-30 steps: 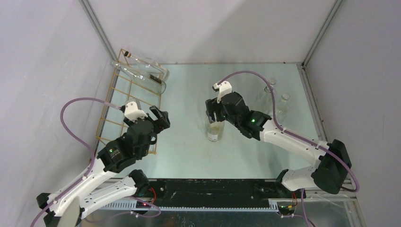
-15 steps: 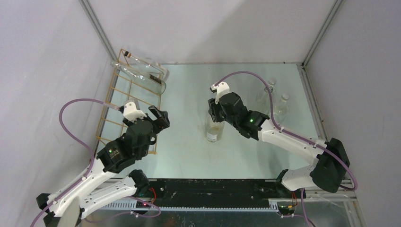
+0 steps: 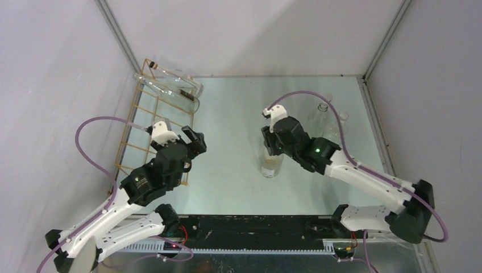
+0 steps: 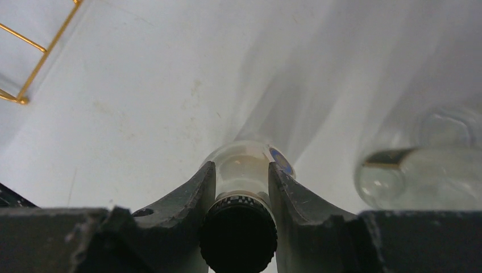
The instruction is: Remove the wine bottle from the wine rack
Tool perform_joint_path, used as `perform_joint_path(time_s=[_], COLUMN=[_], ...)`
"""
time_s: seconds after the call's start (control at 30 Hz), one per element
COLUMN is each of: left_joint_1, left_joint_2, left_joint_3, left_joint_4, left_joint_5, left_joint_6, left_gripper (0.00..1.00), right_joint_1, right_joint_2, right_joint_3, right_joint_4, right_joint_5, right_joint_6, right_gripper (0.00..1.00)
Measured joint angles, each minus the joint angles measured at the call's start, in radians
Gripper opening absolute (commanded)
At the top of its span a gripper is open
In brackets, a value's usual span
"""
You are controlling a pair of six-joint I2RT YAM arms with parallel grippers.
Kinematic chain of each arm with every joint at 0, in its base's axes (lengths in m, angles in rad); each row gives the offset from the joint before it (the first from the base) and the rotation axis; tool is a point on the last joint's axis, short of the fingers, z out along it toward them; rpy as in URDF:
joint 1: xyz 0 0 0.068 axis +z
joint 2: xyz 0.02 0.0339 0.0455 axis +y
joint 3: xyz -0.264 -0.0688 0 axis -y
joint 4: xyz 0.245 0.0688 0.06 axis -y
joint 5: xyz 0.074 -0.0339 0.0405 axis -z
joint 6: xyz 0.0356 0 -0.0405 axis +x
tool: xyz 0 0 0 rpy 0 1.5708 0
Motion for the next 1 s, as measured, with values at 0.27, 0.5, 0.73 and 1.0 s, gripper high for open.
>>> perform_joint_path(time_s=[0.27, 0.5, 0.73, 1.0], left_joint_1=[0.000, 0.000, 0.000, 0.000], left_joint_2=[0.019, 0.016, 0.006, -0.039], left_joint_3=[-0.004, -0.004, -0.005, -0.021], left_joint_4=[0.020, 0.024, 0.024, 0.015], left_joint_5=[0.002, 0.004, 0.004, 0.003], left_joint_6=[0.000, 0.001, 0.001, -0.001], left_gripper=[0.91, 0.91, 0.91, 0.91], right_joint_1=[-0.039, -0.228, -0.470, -0.593], right_joint_2=[-0.275, -0.460, -0.472, -0.425], right_joint_3=[-0.014, -0.029, -0.074, -0.088], right_joint_4=[-0.197, -0.298, -0.338, -0.319], right_joint_5=[0.091, 0.131, 0.126, 0.119], right_joint_6=[-0.002, -0.006, 0.002, 0.038], right_gripper=[0.00, 0.00, 0.00, 0.00])
